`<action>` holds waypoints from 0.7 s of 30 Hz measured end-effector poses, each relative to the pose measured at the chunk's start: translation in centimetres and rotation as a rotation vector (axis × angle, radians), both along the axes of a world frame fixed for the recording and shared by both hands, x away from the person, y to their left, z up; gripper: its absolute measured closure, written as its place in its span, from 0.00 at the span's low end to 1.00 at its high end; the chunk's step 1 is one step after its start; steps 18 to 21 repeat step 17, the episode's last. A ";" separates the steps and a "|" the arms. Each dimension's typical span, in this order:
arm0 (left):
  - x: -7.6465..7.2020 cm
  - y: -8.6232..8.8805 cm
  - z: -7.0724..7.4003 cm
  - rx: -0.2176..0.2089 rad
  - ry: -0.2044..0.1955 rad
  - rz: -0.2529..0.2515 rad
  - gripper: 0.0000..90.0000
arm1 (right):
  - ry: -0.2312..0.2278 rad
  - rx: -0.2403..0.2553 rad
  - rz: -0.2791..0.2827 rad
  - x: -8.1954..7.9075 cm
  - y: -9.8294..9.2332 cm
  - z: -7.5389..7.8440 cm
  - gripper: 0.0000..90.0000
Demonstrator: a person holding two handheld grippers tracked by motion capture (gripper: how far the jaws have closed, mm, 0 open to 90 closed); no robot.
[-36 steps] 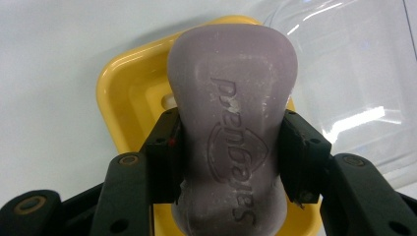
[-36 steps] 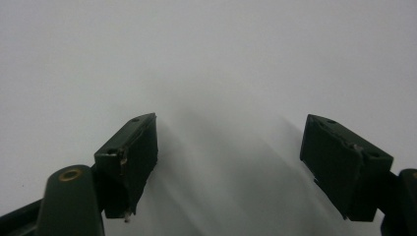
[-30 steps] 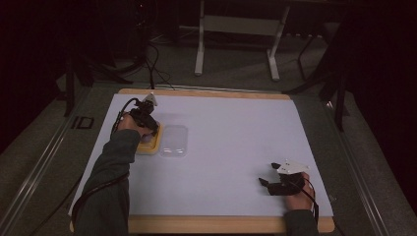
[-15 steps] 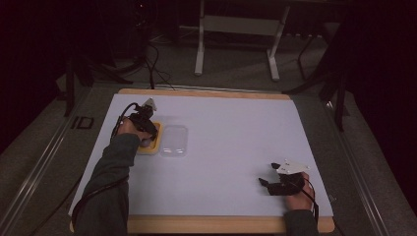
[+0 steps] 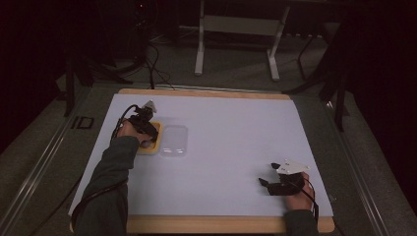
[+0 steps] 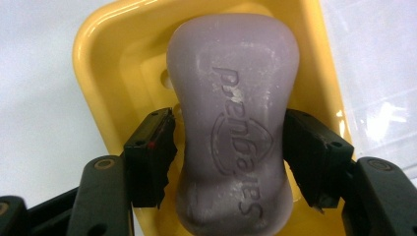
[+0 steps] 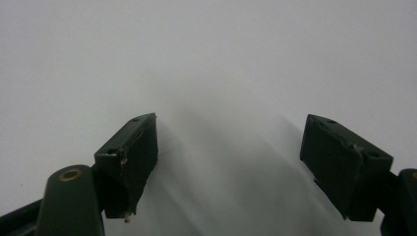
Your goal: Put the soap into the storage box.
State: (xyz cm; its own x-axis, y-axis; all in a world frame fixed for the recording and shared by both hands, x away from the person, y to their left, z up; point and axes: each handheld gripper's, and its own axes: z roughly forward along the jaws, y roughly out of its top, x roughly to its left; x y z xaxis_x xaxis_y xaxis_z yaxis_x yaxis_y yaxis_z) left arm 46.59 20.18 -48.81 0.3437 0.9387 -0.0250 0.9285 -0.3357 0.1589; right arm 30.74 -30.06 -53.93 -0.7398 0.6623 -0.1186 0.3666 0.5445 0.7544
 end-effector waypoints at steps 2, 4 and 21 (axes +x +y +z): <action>-0.1 0.1 0.2 -0.007 -0.013 -0.001 0.40 | -0.001 -0.002 0.000 0.0 0.0 0.0 0.24; -0.2 0.1 0.6 0.001 -0.021 -0.010 0.37 | -0.001 -0.002 0.000 0.0 0.0 0.0 0.24; -1.6 -1.1 3.6 -0.012 -0.130 -0.072 0.31 | -0.001 -0.002 0.000 0.0 0.0 0.0 0.24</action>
